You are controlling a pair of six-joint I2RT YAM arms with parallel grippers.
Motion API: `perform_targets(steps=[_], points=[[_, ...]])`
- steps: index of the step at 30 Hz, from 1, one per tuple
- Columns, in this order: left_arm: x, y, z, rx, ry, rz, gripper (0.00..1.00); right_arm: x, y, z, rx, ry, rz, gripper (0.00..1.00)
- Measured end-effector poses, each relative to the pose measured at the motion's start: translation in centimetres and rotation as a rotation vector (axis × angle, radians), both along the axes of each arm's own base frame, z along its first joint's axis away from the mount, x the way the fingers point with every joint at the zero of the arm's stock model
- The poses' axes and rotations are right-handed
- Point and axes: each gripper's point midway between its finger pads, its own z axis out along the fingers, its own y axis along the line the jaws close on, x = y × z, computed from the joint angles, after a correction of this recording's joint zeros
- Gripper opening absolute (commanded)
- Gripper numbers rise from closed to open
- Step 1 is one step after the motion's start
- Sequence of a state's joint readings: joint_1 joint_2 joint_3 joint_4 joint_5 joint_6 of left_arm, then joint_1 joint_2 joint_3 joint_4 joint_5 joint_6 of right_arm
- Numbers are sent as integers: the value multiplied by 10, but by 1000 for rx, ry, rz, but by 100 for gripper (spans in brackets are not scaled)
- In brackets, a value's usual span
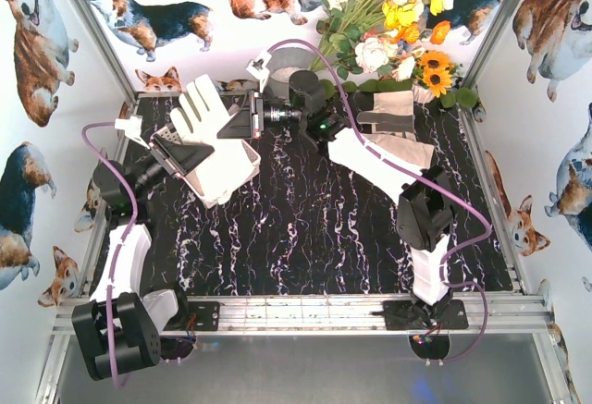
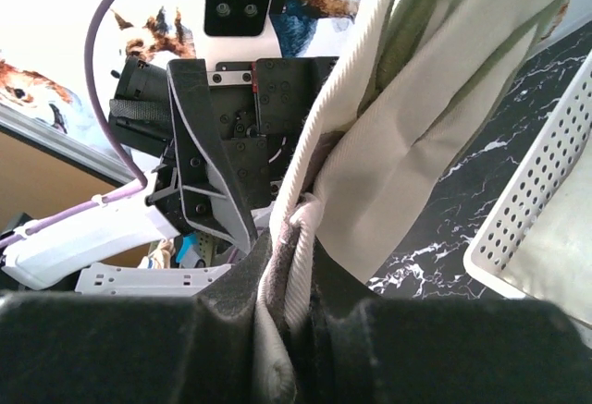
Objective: Put the gloves into the storage basket
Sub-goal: Pick up the glove from the center of the board.
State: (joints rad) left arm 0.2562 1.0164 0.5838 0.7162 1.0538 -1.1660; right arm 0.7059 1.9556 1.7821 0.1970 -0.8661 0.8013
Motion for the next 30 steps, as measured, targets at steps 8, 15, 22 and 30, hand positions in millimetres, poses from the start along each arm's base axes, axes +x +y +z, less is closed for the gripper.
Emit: perform_targets(steps=[8,15,22,30], points=[[6,4,-10,-32,38,53,82,-7,-7,10,3,-29,-4,0],[-6,-11,4,-44,-11,-19,99,-19,-13,24,24,-46,38,0],[-27,-34,21,-45,-84,-117,92,-30,-16,33,44,-47,86,0],[-28,-35,38,-80,-153,-75,62,-38,-31,45,35,-101,21,0]])
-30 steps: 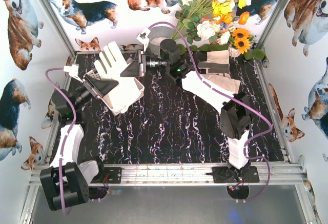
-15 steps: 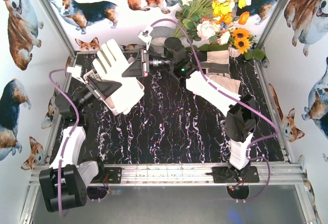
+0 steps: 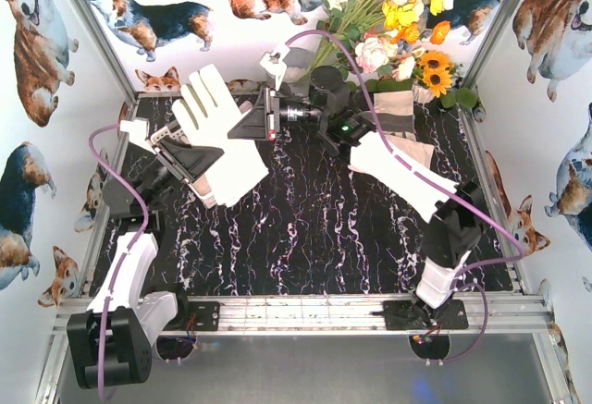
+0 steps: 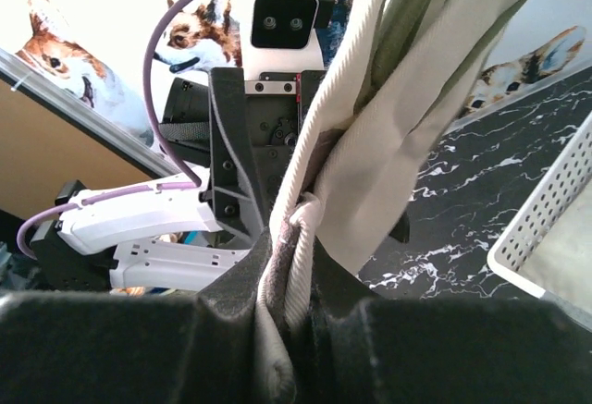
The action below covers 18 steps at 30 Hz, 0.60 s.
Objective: Put the gloves into the storage basket
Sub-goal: Pick up the glove from the center of the board.
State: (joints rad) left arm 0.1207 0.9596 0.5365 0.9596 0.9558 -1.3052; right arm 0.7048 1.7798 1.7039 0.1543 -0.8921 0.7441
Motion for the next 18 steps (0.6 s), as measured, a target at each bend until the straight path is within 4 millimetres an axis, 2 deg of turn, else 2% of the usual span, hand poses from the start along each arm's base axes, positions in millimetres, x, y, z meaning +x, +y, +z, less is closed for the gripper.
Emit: perform_targets(steps=[2,5,9,18], points=[[1,2,0,-16,-1,21,54,0,-6,3,-3,-14,-24,0],[2,4,3,-37,-4,44,50,2,-13,5,-17,-27,-59,0],[-1,5,10,-46,-24,56,38,7,-17,-1,-50,-29,-91,0],[-3,8,13,-54,-11,96,40,16,-19,-20,-109,-19,-136,0]])
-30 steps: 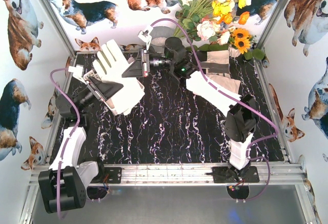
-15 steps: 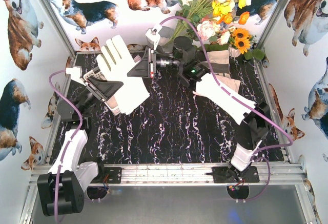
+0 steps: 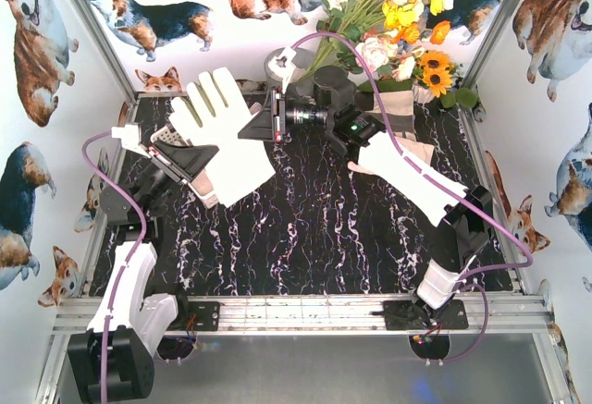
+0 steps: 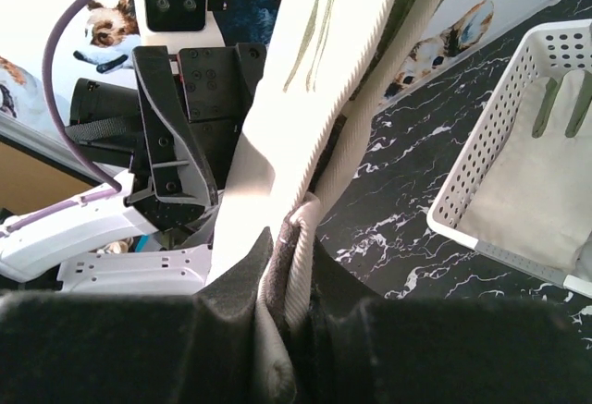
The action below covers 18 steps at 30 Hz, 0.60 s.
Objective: Put the gloves into the storage basket
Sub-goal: Pick up the glove from the center of the board.
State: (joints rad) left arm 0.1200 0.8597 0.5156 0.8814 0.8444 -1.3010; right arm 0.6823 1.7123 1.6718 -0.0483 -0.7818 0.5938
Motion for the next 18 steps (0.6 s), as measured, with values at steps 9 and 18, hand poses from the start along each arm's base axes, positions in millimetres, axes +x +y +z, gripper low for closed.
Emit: perform_targets(steps=[9,18], points=[[6,-1,-10,4,49,10,40,-3,3,-2,-6,-18,9,0],[17,-5,-23,9,105,9,0,-6,4,-7,-23,-24,17,0]])
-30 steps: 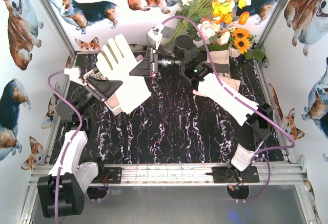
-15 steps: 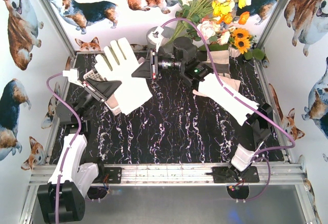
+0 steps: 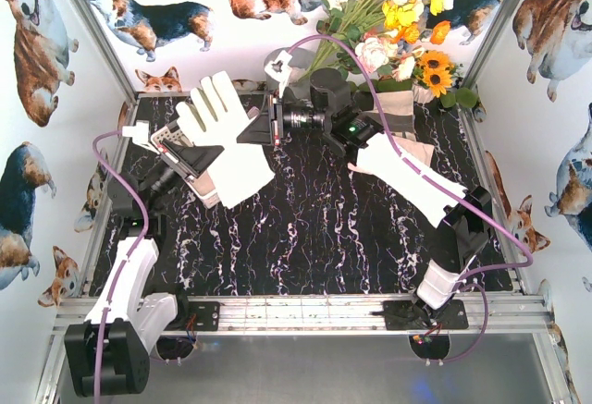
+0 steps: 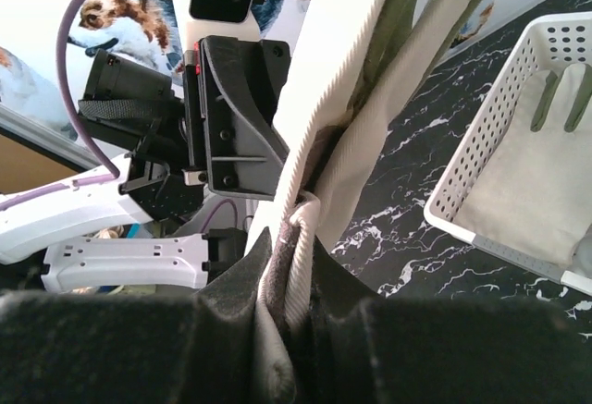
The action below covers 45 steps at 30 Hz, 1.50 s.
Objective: Put the gloves into the storage basket
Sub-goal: Pick up the glove from the center of the board, then place the glove in the bin.
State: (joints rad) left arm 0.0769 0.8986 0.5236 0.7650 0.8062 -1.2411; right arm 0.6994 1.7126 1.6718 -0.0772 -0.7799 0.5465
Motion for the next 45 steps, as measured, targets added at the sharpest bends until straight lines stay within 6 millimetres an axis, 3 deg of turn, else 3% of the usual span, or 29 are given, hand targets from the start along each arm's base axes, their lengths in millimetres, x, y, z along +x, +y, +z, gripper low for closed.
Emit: perform_targets(steps=[4,10,13,20,26,34,45], points=[[7,2,-9,35,40,38,0,5,-1,-7,-27,1,-32,0],[16,11,-22,93,71,132,0,28,-2,-32,-109,30,-169,6],[25,19,-36,124,110,192,0,45,4,-56,-160,52,-229,0],[52,41,-85,263,203,334,0,87,32,-124,-274,58,-319,0],[76,65,-123,405,244,450,0,113,58,-161,-290,-12,-335,0],[102,89,-144,488,242,568,0,148,93,-185,-245,-113,-324,0],[137,112,-166,566,283,637,0,184,121,-207,-203,-174,-345,0]])
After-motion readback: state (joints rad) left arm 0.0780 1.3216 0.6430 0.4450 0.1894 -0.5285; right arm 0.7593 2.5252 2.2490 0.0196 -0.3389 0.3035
